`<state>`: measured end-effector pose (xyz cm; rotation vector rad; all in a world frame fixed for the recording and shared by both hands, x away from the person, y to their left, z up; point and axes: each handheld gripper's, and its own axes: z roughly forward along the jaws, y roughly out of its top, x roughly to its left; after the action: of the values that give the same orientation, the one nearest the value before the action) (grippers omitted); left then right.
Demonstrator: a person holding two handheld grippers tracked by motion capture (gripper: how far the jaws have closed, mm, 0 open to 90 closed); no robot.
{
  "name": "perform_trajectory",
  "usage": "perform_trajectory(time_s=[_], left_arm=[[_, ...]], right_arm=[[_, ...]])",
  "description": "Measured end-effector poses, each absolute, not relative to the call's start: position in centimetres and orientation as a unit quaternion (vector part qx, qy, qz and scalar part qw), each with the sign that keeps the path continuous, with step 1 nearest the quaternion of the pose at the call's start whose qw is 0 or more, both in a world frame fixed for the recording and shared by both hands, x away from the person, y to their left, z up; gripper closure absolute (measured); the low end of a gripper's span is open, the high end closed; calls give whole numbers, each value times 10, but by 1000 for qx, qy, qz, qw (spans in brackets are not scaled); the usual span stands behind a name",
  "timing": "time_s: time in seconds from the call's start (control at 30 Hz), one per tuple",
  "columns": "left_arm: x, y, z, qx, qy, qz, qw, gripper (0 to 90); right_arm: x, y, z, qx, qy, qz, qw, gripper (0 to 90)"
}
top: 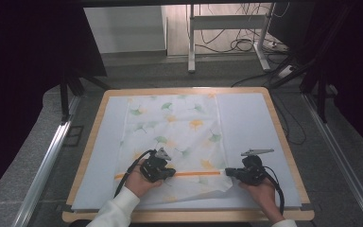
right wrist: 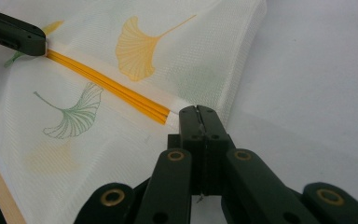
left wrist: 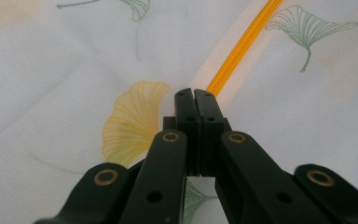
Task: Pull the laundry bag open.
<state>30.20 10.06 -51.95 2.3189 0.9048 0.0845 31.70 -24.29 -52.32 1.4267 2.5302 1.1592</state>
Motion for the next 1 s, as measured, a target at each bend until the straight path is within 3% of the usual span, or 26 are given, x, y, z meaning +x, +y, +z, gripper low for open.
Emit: perform_trajectory(time_s=[1.0], left_arm=[[291,148,-520,872,375,46,311,900]], right_arm=[[317,-243,-523,452,811,371,10,897]])
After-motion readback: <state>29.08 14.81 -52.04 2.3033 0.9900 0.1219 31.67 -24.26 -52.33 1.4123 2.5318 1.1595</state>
